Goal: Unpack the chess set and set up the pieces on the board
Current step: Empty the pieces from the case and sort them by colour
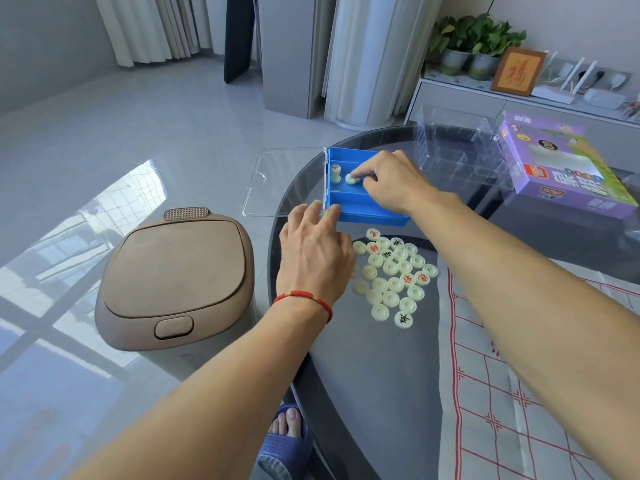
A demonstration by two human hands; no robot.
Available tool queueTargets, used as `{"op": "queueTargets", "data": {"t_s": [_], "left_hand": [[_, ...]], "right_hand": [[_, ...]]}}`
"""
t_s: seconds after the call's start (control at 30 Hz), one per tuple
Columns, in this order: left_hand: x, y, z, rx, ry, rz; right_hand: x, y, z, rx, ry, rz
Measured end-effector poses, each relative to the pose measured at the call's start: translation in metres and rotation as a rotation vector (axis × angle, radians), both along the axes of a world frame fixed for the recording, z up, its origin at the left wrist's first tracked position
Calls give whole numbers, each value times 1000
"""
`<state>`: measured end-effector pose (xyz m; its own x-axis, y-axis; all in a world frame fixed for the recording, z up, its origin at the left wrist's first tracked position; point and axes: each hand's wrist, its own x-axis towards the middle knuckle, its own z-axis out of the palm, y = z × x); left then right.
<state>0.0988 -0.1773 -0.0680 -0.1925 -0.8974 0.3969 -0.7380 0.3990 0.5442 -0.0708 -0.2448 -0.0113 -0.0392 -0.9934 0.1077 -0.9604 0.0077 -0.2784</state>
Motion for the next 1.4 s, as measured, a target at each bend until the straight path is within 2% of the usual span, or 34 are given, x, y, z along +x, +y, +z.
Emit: {"op": "queueTargets", "data": {"t_s": [0.2, 0.3, 0.5, 0.73, 0.97, 1.13, 1.4], "left_hand": [[0, 0, 0, -8, -11, 0], [0, 0, 0, -8, -23, -4], [0, -1, -1, -6, -23, 6], [0, -1, -2, 8, -41, -3], [2, -1, -2, 4, -30, -12], [0, -1, -3, 13, -48, -14], [1, -1, -2, 12, -45, -19]], "right_hand": [[-5, 4, 6, 32, 125, 75], [-7, 2, 5, 3, 97, 76], [-6, -9, 6, 84, 16, 121], [-10, -9, 4, 26, 95, 147], [-31, 35, 34, -146, -45, 63], [-51, 97, 34, 56, -56, -76], [-36, 101, 11, 112, -114, -135]]}}
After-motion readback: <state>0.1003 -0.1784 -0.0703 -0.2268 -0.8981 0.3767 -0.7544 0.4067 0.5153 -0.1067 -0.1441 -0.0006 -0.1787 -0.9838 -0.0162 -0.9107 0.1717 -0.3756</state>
